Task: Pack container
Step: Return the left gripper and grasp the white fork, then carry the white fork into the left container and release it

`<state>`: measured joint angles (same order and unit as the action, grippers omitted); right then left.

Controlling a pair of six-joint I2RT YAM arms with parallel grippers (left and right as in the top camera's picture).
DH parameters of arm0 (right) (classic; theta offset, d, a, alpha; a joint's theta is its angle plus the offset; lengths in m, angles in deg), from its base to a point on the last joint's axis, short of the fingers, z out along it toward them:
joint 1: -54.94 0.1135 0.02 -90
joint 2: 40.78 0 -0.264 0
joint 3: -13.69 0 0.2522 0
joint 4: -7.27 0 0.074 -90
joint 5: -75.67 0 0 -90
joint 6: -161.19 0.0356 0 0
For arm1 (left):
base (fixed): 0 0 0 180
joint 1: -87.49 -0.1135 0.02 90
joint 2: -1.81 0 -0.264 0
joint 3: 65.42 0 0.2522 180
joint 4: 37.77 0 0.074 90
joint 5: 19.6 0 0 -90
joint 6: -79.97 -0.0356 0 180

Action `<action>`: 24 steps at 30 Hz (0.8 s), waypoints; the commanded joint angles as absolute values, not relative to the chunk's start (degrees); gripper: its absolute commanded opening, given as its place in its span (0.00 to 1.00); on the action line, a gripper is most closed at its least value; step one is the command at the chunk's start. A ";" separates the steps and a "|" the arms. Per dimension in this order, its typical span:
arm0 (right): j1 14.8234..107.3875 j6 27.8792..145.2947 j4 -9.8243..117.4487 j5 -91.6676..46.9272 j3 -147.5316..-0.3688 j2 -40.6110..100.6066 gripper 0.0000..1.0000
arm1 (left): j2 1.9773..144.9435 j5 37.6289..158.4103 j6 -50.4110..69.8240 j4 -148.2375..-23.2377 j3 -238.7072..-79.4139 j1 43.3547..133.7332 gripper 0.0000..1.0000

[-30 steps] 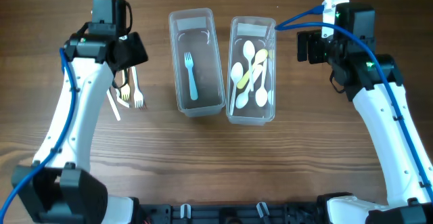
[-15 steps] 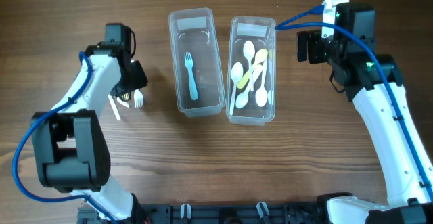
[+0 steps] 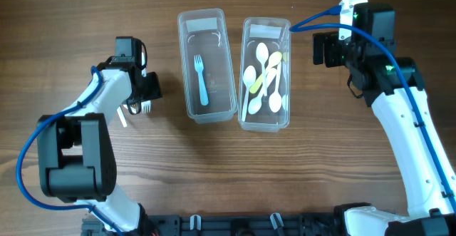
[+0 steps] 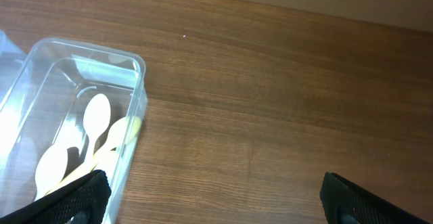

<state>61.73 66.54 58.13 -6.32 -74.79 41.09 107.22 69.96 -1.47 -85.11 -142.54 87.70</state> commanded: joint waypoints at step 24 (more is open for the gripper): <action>61.62 66.00 57.98 -5.31 -75.23 41.40 1.00 | 101.32 72.99 -4.10 -91.06 -147.06 87.55 0.04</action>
